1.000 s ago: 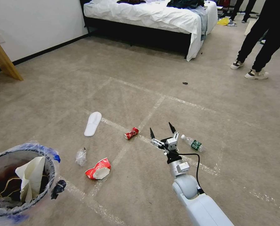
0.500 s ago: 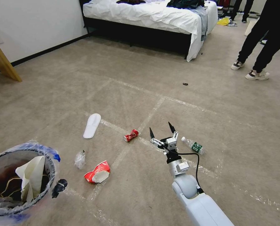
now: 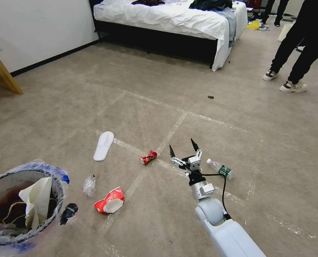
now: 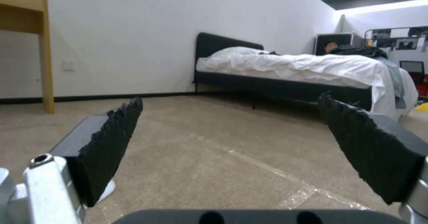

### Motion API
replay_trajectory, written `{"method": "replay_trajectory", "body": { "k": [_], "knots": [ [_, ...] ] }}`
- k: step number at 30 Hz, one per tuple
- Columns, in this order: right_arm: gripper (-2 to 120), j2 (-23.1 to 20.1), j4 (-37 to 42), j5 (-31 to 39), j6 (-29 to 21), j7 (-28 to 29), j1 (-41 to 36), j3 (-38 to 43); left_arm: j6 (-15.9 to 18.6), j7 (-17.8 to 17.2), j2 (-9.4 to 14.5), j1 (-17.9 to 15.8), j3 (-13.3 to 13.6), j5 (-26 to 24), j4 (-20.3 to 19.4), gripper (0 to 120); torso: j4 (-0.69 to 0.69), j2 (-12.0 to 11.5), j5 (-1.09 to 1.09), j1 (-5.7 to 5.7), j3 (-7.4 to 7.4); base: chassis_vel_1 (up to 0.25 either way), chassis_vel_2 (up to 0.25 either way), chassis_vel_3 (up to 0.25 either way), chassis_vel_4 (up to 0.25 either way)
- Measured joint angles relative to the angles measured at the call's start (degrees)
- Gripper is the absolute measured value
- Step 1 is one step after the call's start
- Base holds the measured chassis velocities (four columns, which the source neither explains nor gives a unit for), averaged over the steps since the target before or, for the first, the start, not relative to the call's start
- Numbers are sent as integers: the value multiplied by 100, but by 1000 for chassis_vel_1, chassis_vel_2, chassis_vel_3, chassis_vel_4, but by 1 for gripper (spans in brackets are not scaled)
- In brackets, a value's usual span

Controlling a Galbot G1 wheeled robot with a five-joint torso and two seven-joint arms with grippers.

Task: Pick up the trash bin and place the garbage on the floor into it.

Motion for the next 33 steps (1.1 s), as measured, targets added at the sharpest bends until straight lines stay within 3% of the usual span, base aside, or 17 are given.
{"method": "replay_trajectory", "body": {
  "k": [33],
  "knots": [
    [100,-20,-248,-60,175,-64,368,-181,-40,-48,49,-177,56,-14,186,0,0,0,0,0,0,-29,30,30,-26]
  ]
}}
